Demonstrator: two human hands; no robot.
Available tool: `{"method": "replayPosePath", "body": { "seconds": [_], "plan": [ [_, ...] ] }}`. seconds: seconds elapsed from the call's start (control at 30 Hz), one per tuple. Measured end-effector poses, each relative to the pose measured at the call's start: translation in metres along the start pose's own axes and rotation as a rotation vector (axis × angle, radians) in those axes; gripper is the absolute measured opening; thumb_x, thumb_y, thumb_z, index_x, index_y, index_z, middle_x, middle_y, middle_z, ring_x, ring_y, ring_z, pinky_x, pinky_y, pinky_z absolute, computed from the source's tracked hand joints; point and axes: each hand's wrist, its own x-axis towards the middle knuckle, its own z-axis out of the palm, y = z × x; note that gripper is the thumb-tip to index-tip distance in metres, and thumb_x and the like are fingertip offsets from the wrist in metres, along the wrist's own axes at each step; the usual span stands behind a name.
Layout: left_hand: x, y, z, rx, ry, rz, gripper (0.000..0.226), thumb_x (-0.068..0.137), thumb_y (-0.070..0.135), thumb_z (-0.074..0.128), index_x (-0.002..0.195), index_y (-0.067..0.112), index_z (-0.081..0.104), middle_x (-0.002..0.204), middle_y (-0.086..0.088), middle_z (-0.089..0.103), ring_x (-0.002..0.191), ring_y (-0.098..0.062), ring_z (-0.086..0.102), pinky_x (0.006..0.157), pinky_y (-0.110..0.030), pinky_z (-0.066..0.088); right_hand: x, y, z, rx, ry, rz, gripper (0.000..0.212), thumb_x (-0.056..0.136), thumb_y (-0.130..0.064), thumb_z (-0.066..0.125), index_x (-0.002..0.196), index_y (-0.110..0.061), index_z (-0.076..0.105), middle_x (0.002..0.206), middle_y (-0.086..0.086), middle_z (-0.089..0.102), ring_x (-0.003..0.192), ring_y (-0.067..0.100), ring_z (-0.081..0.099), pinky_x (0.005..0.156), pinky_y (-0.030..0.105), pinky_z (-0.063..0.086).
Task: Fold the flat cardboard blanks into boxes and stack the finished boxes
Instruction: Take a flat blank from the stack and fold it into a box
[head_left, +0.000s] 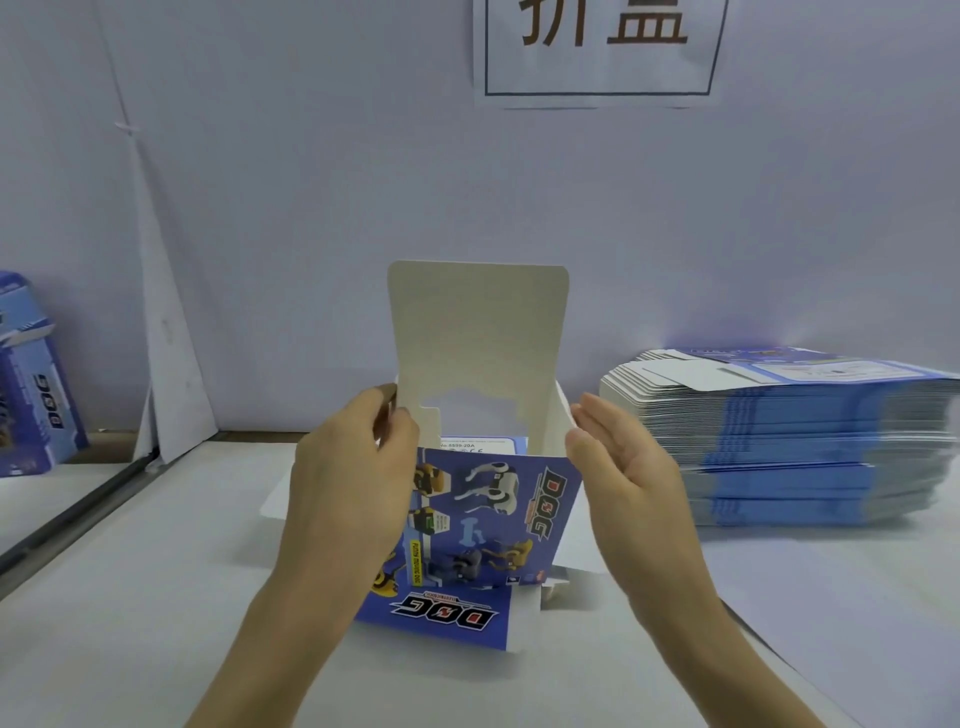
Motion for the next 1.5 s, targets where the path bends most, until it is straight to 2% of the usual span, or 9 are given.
{"method": "replayPosePath", "body": {
  "seconds": [0.27,0.4,0.53,0.57,0.67,0.9,1.07,1.23,1.5],
  "plan": [
    [0.012,-0.009,0.002,-0.241,-0.027,-0.034,0.036,0.093,0.016,0.054,0.128,0.026,0.057,0.107,0.019,0.060,0.096,-0.002,0.058,0.080,-0.013,0.040,0.007,-0.004,-0.008,0.230,0.039,0.195,0.031,0.097,-0.018,0.056,0.127,-0.019,0.056,0.116,-0.004,0.068,0.089,0.009,0.069,0.066,0.021,0.052],
    [0.013,-0.011,0.003,-0.343,-0.023,0.004,0.037,0.093,0.017,0.059,0.128,0.029,0.057,0.105,0.024,0.059,0.109,-0.005,0.058,0.090,-0.023,0.044,0.015,-0.010,-0.023,0.238,-0.055,0.287,0.018,0.096,-0.019,0.058,0.089,-0.004,0.063,0.068,0.004,0.061,0.049,0.012,0.050,0.047,0.025,0.040],
    [0.005,-0.009,0.008,-0.373,0.053,0.211,0.047,0.092,0.007,0.061,0.131,0.033,0.055,0.105,0.015,0.068,0.061,0.004,0.046,0.069,-0.010,0.048,0.018,-0.014,-0.028,0.395,-0.079,0.357,0.013,0.097,-0.007,0.053,0.086,-0.003,0.059,0.054,0.005,0.055,0.039,0.011,0.047,0.037,0.021,0.038],
    [0.004,-0.007,0.009,-0.499,0.034,0.228,0.055,0.089,0.008,0.065,0.135,0.033,0.049,0.111,0.016,0.067,0.108,-0.006,0.044,0.067,-0.009,0.048,0.019,-0.016,-0.028,0.450,-0.062,0.374,0.015,0.096,-0.006,0.052,0.085,-0.005,0.061,0.054,0.006,0.055,0.038,0.011,0.047,0.036,0.021,0.038],
    [0.002,-0.006,0.012,-0.853,-0.183,0.201,0.098,0.070,0.030,0.084,0.143,0.045,0.020,0.130,0.017,0.057,0.105,-0.001,0.064,0.076,-0.012,0.052,0.020,-0.022,-0.029,0.699,-0.010,0.360,0.027,0.091,-0.006,0.054,0.068,-0.012,0.066,0.053,0.003,0.055,0.039,0.008,0.047,0.035,0.018,0.038],
    [-0.008,-0.017,0.040,-0.096,-0.287,0.380,0.141,0.041,0.076,0.073,0.127,0.059,-0.038,0.152,0.029,-0.001,0.147,-0.012,0.007,0.117,-0.049,0.025,0.009,-0.028,-0.020,0.730,-0.407,0.409,0.014,0.075,-0.006,0.056,0.088,-0.003,0.049,0.062,0.013,0.063,0.044,0.017,0.057,0.041,0.024,0.045],
    [0.008,-0.031,0.027,-0.026,-0.156,0.516,0.142,0.047,0.057,0.084,0.148,0.039,-0.013,0.145,0.012,0.016,0.137,-0.012,0.024,0.108,-0.043,0.039,0.016,-0.028,-0.033,0.205,-0.213,0.271,0.036,0.082,-0.024,0.068,0.111,-0.008,0.055,0.076,0.005,0.070,0.059,0.020,0.066,0.047,0.027,0.051],
    [0.016,-0.035,0.017,0.099,-0.085,0.845,0.126,0.054,0.067,0.068,0.150,0.017,0.002,0.148,-0.011,0.019,0.139,-0.015,0.024,0.105,-0.038,0.039,0.023,-0.031,-0.048,0.423,-0.041,0.006,0.034,0.070,-0.036,0.066,0.098,-0.016,0.067,0.086,-0.002,0.075,0.075,0.013,0.070,0.062,0.025,0.058],
    [0.000,-0.025,0.025,-0.104,0.039,0.883,0.102,0.064,0.035,0.075,0.145,0.000,0.023,0.126,-0.034,0.033,0.118,-0.046,0.040,0.104,-0.041,0.039,0.018,-0.024,-0.028,0.974,-0.273,0.604,0.020,0.080,-0.020,0.060,0.088,-0.006,0.071,0.065,0.006,0.067,0.054,0.016,0.063,0.057,0.026,0.054]
  ]
}}
